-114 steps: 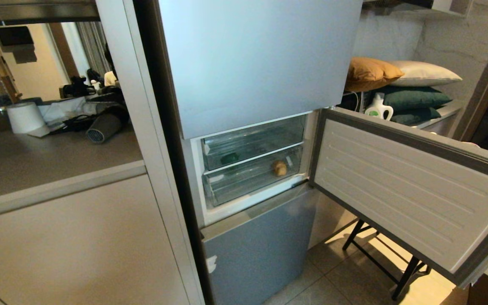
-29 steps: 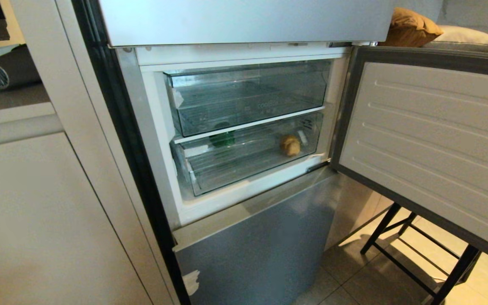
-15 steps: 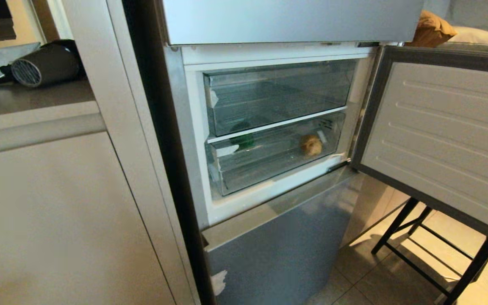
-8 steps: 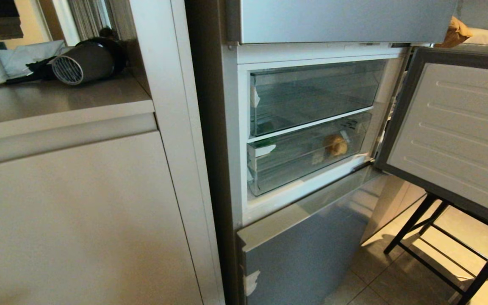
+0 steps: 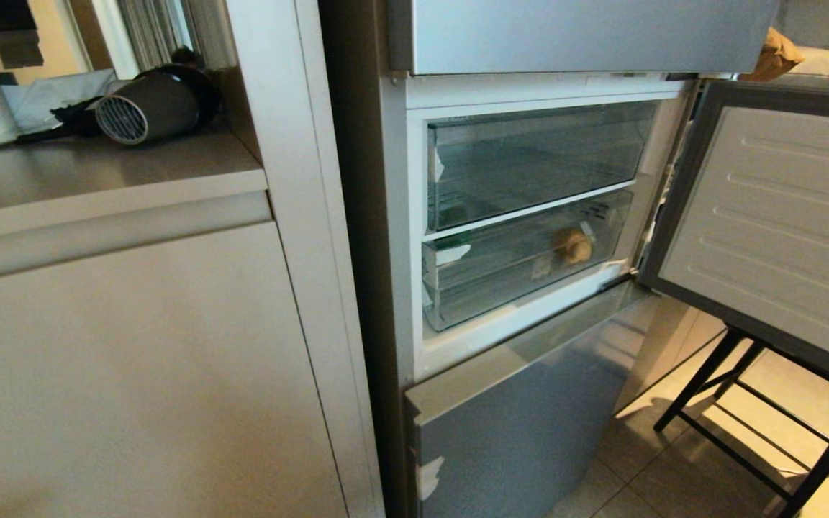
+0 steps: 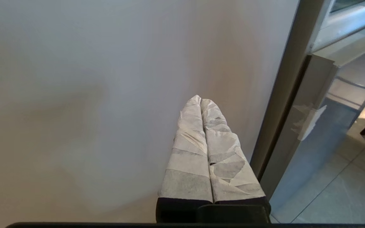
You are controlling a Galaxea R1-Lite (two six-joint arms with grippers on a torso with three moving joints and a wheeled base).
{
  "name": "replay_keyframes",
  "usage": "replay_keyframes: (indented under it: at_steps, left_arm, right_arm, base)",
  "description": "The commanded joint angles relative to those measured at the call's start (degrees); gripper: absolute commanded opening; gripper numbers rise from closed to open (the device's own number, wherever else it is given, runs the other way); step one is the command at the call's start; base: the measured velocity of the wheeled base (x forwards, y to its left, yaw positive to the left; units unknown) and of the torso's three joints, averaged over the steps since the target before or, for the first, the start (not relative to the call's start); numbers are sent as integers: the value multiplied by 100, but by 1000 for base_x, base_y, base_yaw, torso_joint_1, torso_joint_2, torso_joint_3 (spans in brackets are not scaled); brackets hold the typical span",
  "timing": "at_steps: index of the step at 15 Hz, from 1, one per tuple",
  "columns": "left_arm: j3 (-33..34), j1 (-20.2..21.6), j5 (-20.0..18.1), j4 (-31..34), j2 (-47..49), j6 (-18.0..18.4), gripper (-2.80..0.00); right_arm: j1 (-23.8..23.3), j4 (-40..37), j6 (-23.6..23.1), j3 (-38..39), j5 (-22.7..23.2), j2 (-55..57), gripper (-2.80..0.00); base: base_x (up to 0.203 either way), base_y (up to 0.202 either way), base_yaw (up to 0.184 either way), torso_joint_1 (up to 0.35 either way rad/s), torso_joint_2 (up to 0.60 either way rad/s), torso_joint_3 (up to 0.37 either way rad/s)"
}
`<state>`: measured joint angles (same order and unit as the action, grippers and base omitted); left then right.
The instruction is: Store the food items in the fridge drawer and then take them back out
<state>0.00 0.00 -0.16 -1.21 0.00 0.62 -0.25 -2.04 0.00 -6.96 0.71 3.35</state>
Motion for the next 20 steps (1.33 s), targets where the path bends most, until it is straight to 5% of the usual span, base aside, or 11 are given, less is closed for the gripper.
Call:
replay_keyframes:
  at_steps: [1, 6, 13, 14, 18, 20]
  left_arm:
    - [62, 0, -2, -2, 9, 3, -280]
    - [62, 0, -2, -2, 9, 8, -280]
    - [62, 0, -2, -2, 9, 1, -280]
    - [62, 0, -2, -2, 9, -1, -280]
    - [62, 0, -2, -2, 9, -1, -280]
    - [62, 0, -2, -2, 9, -1, -280]
  right_arm:
    - [2, 16, 21, -490, 4, 867, -280]
    - [2, 718, 91, -1436, 84, 4093, -280]
    - [-2, 4528, 152, -1335, 132, 8063, -280]
    - [-2, 4964, 146, -1291, 135, 8396, 0]
    - [87, 6372, 91, -1226, 167, 9238, 0]
    - [227, 6905, -308, -1306, 183, 9587, 0]
  base:
    - [0, 0, 0, 0, 0, 0]
    - [0, 0, 0, 0, 0, 0]
    - [0, 0, 0, 0, 0, 0]
    - [0, 0, 0, 0, 0, 0]
    - [0, 0, 0, 0, 0, 0]
    - [0, 0, 0, 0, 0, 0]
